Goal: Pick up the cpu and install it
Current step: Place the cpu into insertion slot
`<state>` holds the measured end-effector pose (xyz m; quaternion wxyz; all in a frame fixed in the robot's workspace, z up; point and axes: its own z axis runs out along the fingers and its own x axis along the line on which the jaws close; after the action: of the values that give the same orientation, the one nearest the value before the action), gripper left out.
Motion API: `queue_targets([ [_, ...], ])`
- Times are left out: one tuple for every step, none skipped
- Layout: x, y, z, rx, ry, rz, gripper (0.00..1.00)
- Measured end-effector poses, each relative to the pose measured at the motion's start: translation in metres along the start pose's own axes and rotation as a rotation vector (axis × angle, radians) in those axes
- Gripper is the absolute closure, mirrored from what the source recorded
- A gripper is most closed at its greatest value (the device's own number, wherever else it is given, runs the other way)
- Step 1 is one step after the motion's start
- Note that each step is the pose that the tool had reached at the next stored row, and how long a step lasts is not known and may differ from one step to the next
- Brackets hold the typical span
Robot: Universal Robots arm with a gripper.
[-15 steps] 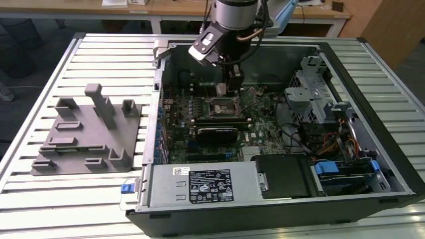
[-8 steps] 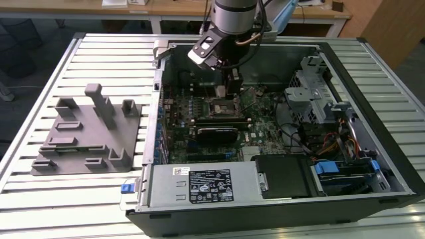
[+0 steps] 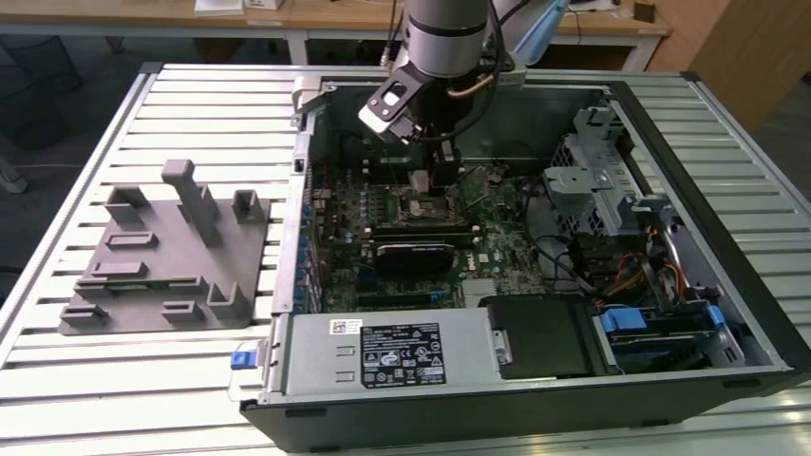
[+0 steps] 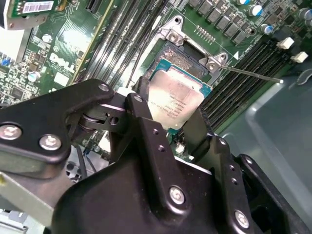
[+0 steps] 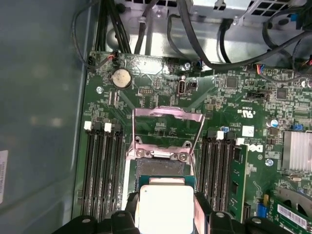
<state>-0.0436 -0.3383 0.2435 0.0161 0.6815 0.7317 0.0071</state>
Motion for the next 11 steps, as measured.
queue_targets([
  [0.0000, -0.0002, 0.0002, -0.0002, -0.0001, 0.000, 0.47],
  [0.0000, -0.0002, 0.0003, -0.0004, -0.0003, 0.000, 0.47],
  [0.0000, -0.0001, 0.0006, -0.0011, -0.0002, 0.000, 0.47],
  [0.0001, -0.0002, 0.0012, -0.0016, 0.0002, 0.001, 0.47],
  [0.0003, -0.0005, 0.0019, -0.0016, 0.0000, 0.002, 0.47],
  [0.0006, -0.0006, 0.0028, -0.0016, -0.0002, 0.003, 0.47],
  [0.0010, -0.0008, 0.0041, -0.0015, -0.0003, 0.004, 0.47],
  [0.0013, -0.0012, 0.0056, -0.0015, -0.0003, 0.004, 0.47],
  [0.0016, -0.0017, 0.0070, -0.0014, -0.0004, 0.005, 0.47],
  [0.0019, -0.0019, 0.0086, -0.0015, -0.0003, 0.005, 0.47],
  [0.0023, -0.0022, 0.0104, -0.0015, -0.0002, 0.005, 0.47],
])
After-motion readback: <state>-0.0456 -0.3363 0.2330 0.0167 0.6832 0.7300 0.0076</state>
